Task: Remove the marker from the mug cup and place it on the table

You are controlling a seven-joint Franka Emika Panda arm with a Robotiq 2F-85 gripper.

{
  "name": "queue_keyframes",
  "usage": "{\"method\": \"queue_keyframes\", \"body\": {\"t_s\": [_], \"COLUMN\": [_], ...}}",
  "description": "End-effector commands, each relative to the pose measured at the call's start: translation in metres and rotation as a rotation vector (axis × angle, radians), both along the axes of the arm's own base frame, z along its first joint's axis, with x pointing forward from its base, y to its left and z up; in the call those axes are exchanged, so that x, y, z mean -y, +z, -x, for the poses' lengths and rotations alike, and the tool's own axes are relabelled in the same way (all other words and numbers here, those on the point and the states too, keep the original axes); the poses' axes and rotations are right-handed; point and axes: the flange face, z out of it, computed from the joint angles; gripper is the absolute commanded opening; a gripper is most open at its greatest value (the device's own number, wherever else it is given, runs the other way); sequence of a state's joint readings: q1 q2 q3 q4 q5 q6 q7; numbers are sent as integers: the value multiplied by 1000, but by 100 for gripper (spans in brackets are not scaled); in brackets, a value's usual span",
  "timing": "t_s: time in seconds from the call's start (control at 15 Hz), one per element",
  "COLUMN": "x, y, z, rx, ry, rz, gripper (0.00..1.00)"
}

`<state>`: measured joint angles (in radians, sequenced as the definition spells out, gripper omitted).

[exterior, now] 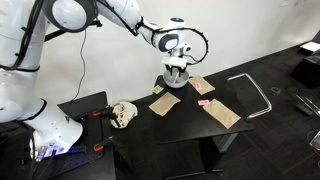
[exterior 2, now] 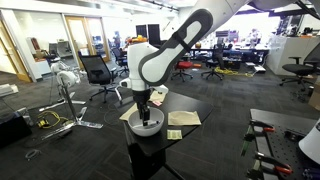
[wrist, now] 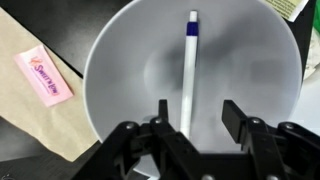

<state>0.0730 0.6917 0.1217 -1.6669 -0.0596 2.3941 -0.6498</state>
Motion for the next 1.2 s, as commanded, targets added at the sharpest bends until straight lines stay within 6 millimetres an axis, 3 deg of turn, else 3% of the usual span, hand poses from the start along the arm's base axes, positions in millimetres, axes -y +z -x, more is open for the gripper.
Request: {"method": "queue_keyframes", "body": {"t_s": [0.0,0.67,0.73,0.87,1.07,1.13], "x": [-2,-4,-5,-6,-8,-8], "y": [-2,-15,-16,-19,-21,-22], "z": [-8,-13,-13,-14,-15,-15], "rx": [-20,-41,-44,-50,-61,-66], "ry": [0,2,2,5,7,8], "rz": [10,8,9,9,10,10], "gripper": [57,56,51,27,1,0]}}
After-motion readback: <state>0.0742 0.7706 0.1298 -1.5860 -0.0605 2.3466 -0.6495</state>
